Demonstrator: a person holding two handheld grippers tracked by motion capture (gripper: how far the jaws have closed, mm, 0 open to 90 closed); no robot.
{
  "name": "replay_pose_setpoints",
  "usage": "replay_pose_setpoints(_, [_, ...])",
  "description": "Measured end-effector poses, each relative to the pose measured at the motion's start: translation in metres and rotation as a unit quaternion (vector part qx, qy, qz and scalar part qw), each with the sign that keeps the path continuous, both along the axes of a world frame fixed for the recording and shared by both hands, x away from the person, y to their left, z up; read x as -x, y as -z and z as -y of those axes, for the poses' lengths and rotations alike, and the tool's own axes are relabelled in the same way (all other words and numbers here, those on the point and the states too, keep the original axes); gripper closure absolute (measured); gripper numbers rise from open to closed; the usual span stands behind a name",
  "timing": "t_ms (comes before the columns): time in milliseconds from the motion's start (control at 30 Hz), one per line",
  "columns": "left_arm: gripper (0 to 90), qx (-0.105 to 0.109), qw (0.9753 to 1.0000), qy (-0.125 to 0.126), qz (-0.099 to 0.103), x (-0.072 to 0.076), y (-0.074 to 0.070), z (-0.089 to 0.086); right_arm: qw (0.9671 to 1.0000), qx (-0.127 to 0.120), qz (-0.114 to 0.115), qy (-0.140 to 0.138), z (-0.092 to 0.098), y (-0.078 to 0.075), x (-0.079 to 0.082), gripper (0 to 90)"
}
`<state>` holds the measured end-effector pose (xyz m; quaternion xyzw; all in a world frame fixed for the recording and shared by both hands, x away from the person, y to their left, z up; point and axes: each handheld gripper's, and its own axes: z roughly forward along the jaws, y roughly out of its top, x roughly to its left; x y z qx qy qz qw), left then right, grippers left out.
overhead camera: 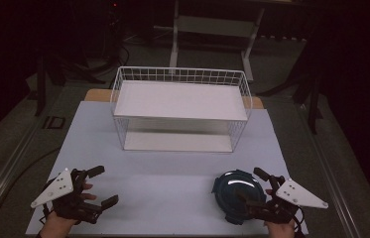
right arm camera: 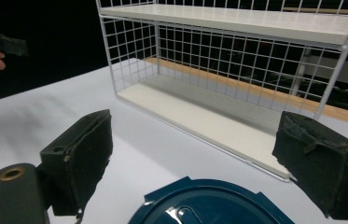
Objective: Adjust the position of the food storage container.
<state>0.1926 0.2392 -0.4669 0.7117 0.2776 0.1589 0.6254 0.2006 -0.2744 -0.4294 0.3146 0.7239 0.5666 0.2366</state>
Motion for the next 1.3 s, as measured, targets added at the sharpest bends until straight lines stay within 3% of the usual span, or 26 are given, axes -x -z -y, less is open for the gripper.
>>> replay_pose_setpoints(433, [0.0, 0.011, 0.9999, 0.004, 0.0, 0.002, -0.004, 0.002, 0.9997, -0.001, -0.01, -0.024, 0.001, -0.013, -0.002, 11.3])
replay_pose_setpoints(500, [0.0, 0.014, 0.9999, 0.003, -0.001, 0.001, -0.004, 0.001, 1.0, 0.004, -0.005, -0.006, 0.003, -0.016, -0.004, 11.4])
replay_pose_setpoints(700, [0.0, 0.015, 0.9999, 0.004, 0.0, 0.001, -0.004, 0.001, 0.9995, 0.03, 0.003, -0.002, 0.011, -0.022, -0.009, 13.7])
replay_pose_setpoints(767, [0.0, 0.015, 0.9999, 0.004, 0.0, 0.001, -0.004, 0.001, 0.9992, 0.04, -0.001, -0.001, 0.014, -0.02, -0.01, 18.8])
replay_pose_setpoints(933, [0.0, 0.012, 0.9999, 0.005, 0.004, 0.001, -0.005, 0.001, 0.997, 0.073, -0.015, 0.019, 0.024, -0.011, -0.007, 45.3])
replay_pose_setpoints(1300, [0.0, 0.011, 0.9999, 0.006, 0.004, 0.001, -0.005, 0.002, 0.9904, 0.101, -0.086, 0.039, 0.055, 0.022, 0.003, 83.6])
